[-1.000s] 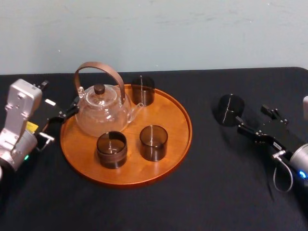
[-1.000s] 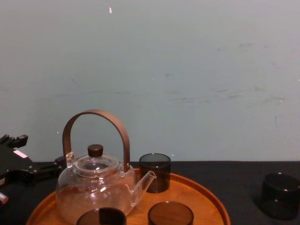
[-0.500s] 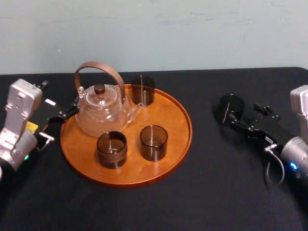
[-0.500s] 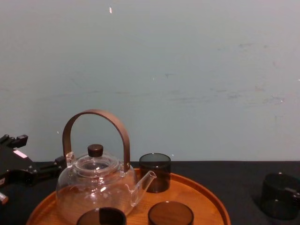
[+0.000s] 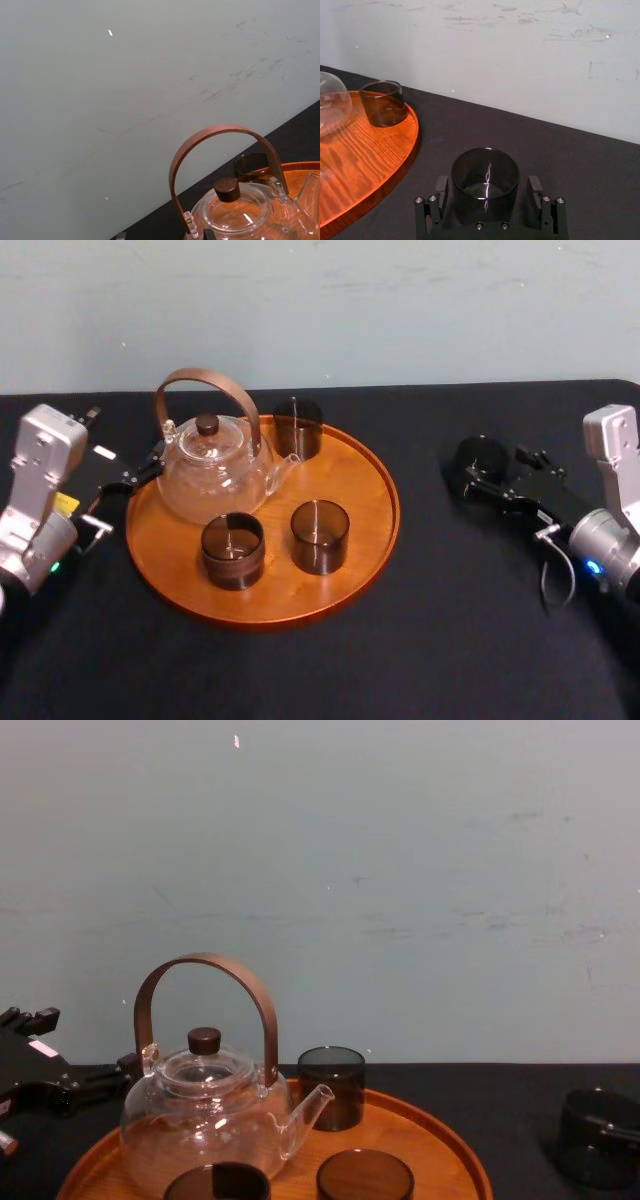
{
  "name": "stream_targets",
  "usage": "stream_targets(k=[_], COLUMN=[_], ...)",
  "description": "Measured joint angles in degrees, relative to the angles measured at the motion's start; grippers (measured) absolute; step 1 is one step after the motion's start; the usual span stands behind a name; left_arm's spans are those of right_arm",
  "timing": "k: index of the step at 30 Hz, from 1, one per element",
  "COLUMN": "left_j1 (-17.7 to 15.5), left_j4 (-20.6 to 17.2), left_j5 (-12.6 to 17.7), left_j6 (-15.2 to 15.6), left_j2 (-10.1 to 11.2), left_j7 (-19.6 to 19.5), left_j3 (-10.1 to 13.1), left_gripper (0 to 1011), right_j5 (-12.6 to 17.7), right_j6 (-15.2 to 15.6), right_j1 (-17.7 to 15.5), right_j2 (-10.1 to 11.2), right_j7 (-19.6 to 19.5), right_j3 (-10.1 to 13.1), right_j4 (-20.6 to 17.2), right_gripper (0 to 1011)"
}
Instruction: Pick up the glass from the table and place it on the tray.
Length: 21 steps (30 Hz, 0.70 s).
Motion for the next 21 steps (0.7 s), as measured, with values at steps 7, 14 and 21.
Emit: stream_targets(k=[7,14,21], left_j1=[0.0,0.0,0.0], left_j4=[0.0,0.0,0.0], left_j5=[0.0,0.0,0.0], left_j6=[0.0,0.0,0.0], left_j2=[0.0,0.0,0.0], left_j7=[0.0,0.0,0.0], left_j3=[0.0,0.0,0.0], left_gripper=[1001,1001,1001], right_j5=[-0.2,-0.5,-0.8], right_j6=[-1.0,-1.6,-2.5], right_j1=[2.4,4.4,6.3], right_j2=[-0.8,-1.5,-2.2], right_j7=[0.7,1.3,1.9], right_j3=[-0.6,-1.1,-1.5], right_j4=[3.4,6.1,8.7], right_gripper=[1002,1002,1002])
